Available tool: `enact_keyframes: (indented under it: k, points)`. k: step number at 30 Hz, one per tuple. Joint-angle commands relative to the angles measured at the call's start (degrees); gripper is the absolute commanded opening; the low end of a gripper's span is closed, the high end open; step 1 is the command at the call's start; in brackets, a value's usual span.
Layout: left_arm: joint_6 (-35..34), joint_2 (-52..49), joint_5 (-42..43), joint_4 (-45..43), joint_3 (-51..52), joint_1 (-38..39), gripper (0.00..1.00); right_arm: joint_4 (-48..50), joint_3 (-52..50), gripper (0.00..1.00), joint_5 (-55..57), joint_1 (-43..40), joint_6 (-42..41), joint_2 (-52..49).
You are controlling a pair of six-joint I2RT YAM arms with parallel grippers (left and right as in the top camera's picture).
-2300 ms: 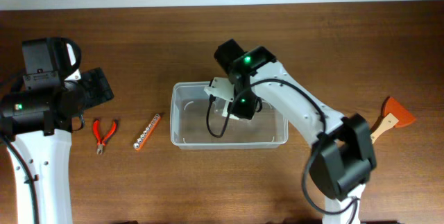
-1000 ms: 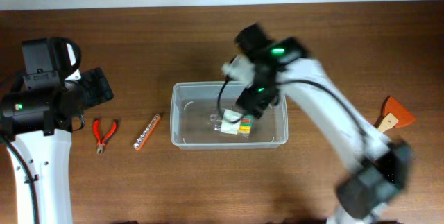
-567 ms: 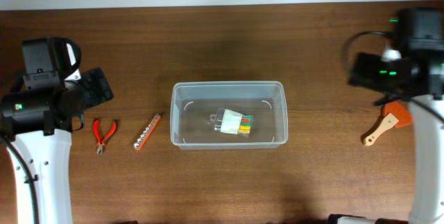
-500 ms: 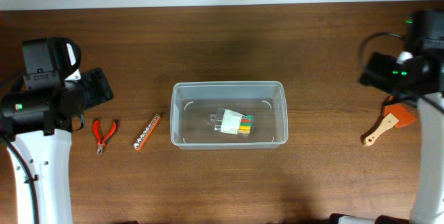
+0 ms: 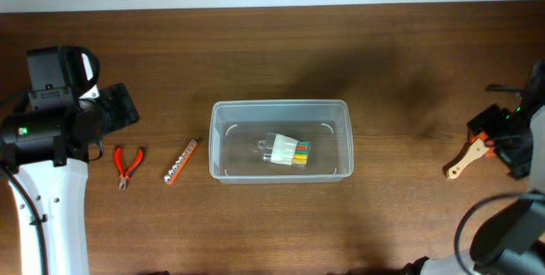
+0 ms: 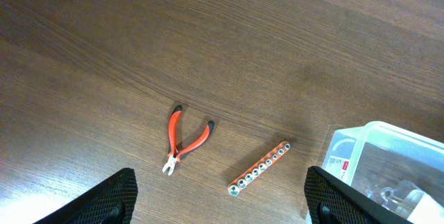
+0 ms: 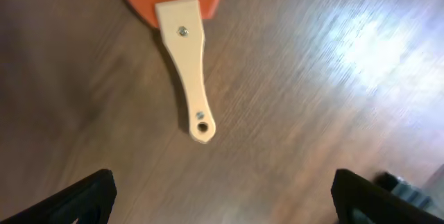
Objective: Pack container
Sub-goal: 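Lower the right gripper and grasp the wooden scraper handle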
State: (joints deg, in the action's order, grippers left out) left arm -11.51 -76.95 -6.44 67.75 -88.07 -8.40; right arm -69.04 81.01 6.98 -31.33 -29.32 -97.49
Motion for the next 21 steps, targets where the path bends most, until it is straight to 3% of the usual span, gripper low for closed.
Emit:
enact_keyframes:
  k: [1, 21]
  points:
    - [0.9, -0.2, -0.4, 0.0, 0.2, -0.2, 0.79, 3.0, -3.8, 0.99, -2.1, -0.5, 0.9, -2.5]
    - [0.9, -0.2, -0.4, 0.0, 0.2, -0.2, 0.80, 18.4, -10.3, 0.99, -5.0, -0.5, 7.9, -14.2]
